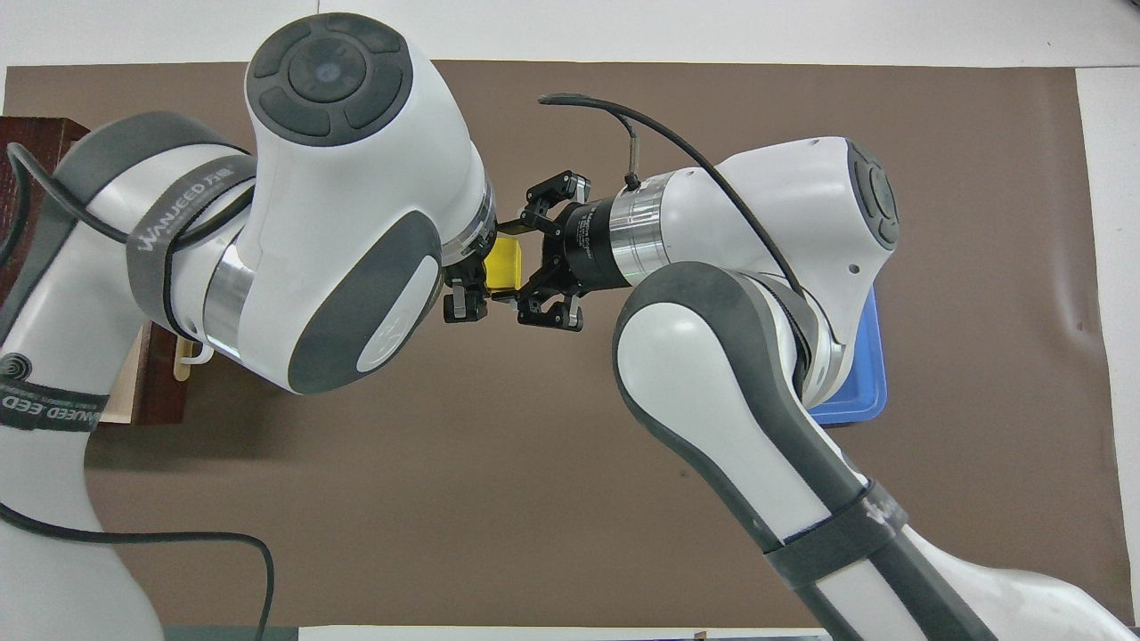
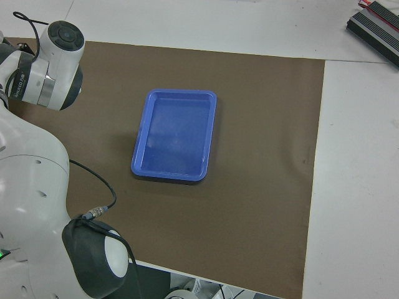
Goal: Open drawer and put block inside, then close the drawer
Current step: 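Grasp the cube with the left gripper and open the right gripper, then lower the cube into the drawer with the left gripper while the right gripper withdraws, then open the left gripper to release the cube inside the drawer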
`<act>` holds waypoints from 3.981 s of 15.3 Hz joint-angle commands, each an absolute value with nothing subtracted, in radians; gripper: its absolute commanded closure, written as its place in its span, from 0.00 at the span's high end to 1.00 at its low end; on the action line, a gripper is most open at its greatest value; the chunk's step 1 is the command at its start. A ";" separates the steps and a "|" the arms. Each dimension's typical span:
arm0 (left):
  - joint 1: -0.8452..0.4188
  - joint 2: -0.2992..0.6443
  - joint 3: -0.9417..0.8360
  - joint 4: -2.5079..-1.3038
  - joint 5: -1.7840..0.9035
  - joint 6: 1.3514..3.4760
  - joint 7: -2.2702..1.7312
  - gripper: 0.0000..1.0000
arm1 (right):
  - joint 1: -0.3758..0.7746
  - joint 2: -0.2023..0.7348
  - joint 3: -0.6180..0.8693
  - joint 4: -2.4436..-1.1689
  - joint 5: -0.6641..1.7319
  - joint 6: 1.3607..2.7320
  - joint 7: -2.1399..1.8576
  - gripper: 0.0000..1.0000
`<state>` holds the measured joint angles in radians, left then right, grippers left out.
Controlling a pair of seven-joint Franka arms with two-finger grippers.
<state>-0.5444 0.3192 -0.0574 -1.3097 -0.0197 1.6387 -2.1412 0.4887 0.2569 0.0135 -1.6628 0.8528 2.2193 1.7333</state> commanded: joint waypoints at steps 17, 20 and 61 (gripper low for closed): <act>-0.194 0.175 -0.043 -1.413 0.031 1.586 -1.625 0.00 | 0.258 0.259 0.008 -1.620 0.623 2.044 1.524 1.00; -0.056 0.160 -0.043 -1.448 0.026 1.603 -1.459 0.00 | 0.169 0.253 0.006 -1.577 0.534 1.915 1.354 1.00; 0.141 -0.008 -0.040 -2.026 -0.015 2.082 -1.336 0.00 | -0.032 -0.026 -0.021 -1.588 -0.034 1.513 -0.067 1.00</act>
<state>0.1252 0.0307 -0.0324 -1.9792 -0.0013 2.0495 -1.3481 -0.0205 -0.0232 -0.0303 -1.5748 -0.0156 1.4955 -0.0684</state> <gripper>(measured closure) 0.436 0.000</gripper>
